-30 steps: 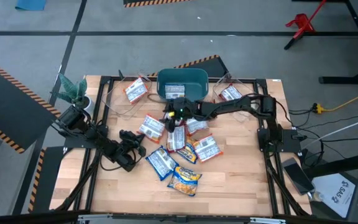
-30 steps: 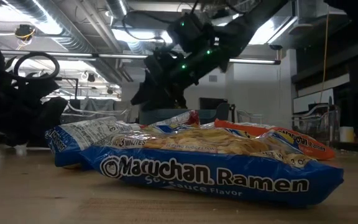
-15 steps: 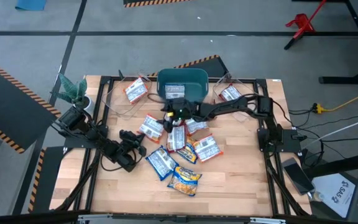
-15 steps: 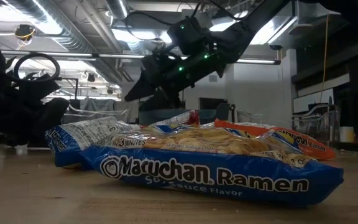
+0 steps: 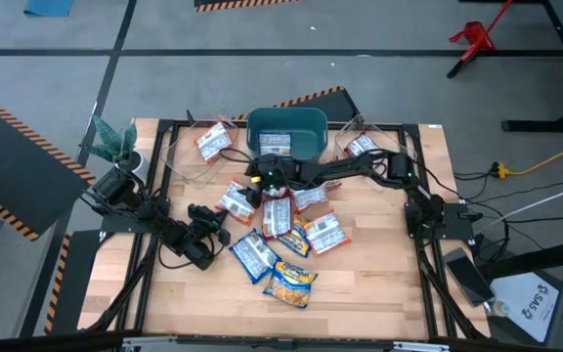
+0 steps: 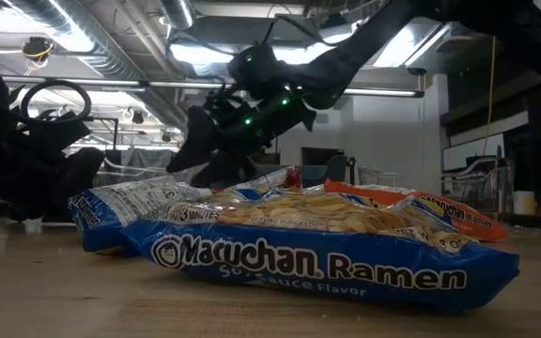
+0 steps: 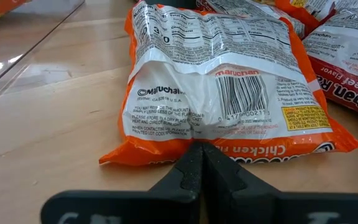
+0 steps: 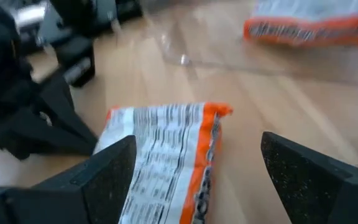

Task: Sort Maruchan noodles
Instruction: Put the orange noodle pack into the left transparent bin

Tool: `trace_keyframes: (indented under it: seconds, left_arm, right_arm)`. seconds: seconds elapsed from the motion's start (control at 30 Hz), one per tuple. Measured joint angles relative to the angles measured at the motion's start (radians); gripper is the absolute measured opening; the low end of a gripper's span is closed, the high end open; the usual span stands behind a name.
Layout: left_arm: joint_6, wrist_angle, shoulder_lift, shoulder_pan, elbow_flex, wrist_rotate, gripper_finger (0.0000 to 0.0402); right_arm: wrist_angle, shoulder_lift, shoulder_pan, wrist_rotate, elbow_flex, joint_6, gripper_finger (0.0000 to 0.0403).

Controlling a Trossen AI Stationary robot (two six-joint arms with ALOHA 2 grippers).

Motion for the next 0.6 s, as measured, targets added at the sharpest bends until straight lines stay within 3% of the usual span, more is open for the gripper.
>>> trace_keyframes:
  seconds: [0.27,0.47,0.6]
  left_arm:
    - [0.002,0.000,0.000,0.000,0.000,0.000,0.0000]
    - [0.003,0.001,0.000,0.000,0.000,-0.001,0.0000]
    - [0.003,0.001,0.000,0.000,0.000,-0.001,0.0000]
  right_arm:
    - [-0.085,0.046,-0.002,-0.025,0.039,0.011,0.0331]
    - [-0.095,0.046,0.000,-0.181,0.039,0.083,0.0331]
    - [-0.113,0.046,0.004,-0.212,0.039,0.107,0.0331]
